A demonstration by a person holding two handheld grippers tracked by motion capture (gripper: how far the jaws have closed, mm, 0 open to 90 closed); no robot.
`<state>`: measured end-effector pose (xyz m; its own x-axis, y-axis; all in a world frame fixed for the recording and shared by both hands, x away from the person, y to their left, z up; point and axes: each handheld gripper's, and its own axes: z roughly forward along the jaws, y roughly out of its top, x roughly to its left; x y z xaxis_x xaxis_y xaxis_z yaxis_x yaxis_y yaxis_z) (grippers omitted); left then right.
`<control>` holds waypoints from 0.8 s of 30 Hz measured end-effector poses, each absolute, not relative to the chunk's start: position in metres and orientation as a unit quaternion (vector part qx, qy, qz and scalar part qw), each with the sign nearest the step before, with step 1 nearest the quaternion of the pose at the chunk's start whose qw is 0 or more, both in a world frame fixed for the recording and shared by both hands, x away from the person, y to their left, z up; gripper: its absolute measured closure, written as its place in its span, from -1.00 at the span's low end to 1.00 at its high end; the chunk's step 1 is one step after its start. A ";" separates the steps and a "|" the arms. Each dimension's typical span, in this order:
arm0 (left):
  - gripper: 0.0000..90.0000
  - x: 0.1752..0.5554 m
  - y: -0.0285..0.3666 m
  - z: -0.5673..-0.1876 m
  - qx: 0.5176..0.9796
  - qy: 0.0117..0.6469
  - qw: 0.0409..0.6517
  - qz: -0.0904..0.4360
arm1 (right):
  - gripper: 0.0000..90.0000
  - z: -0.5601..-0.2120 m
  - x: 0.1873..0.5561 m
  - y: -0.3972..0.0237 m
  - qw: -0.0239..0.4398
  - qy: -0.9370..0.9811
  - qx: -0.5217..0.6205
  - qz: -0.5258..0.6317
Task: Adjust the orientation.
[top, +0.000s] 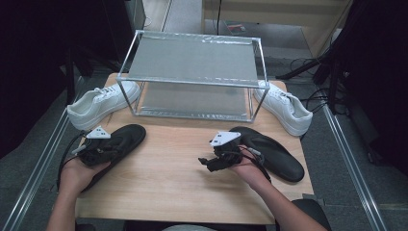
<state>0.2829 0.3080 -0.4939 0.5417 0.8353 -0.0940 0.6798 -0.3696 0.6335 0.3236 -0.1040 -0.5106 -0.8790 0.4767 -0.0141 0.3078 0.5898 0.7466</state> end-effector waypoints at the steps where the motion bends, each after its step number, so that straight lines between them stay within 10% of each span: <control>1: 0.78 0.283 0.306 -0.492 0.818 0.466 0.315 0.124 | -0.47 -0.511 0.324 -0.104 0.107 0.885 0.221 0.395; 24: 0.77 0.288 0.224 -0.452 0.850 0.409 0.315 0.109 | -0.51 -0.512 0.320 -0.120 0.106 0.880 0.246 0.393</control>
<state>0.2879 0.2237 -0.4517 0.6415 0.7636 -0.0729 0.6270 -0.4673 0.6233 0.3199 -0.1198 -0.5116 -0.8571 0.5150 0.0072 0.3490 0.5704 0.7435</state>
